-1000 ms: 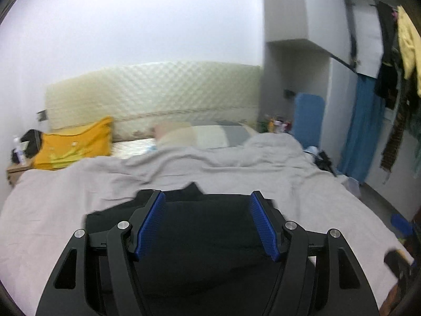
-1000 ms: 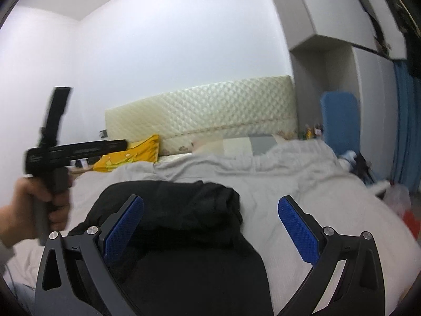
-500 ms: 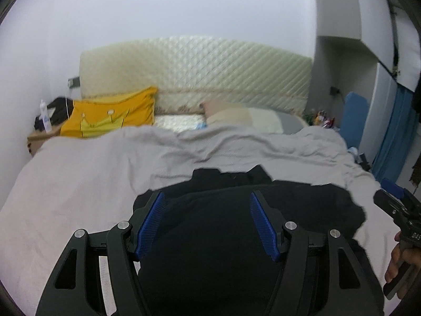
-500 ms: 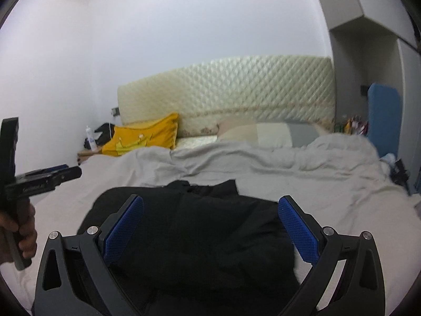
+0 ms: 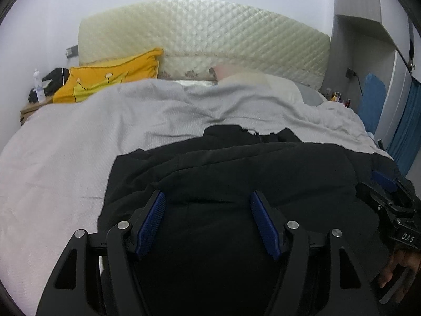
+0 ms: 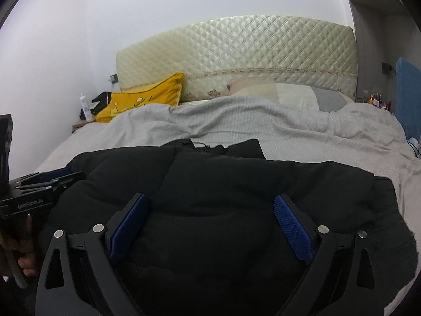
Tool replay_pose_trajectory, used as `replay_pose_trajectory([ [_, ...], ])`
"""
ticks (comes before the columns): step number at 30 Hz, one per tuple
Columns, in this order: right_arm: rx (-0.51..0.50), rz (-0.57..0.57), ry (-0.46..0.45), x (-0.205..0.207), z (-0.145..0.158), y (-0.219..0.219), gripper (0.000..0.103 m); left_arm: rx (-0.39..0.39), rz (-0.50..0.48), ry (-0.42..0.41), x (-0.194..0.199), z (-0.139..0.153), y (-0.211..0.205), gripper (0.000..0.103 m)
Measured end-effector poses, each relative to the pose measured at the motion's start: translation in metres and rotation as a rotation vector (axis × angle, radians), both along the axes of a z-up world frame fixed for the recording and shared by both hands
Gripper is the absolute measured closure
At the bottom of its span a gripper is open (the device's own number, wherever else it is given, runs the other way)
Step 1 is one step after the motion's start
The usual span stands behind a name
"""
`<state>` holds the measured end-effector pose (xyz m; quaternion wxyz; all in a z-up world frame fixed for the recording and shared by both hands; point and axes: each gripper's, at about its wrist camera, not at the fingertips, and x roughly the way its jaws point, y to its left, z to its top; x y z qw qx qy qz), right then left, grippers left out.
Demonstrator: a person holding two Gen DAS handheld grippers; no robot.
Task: Fold large clothes
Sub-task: 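Press both tools onto the jacket body to flatten the folded sleeves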
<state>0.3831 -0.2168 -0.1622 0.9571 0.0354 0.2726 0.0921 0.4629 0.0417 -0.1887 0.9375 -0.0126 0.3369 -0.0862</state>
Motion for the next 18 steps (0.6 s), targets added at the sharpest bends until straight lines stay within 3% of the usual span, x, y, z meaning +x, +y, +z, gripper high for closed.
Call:
replay_pose_trajectory([
  [4,-0.049,0.014,-0.007,0.000,-0.015,0.007,0.005,-0.007,-0.005,-0.005,0.001,-0.015,0.000,0.034],
  [12,-0.046,0.026,0.022,0.014,-0.038,0.005,0.004,-0.008,0.001,0.013,0.008,-0.031,-0.004,0.034],
  [18,-0.049,0.050,0.079,0.013,-0.030,0.001,0.004,0.027,-0.007,-0.005,-0.003,-0.024,-0.005,0.034],
])
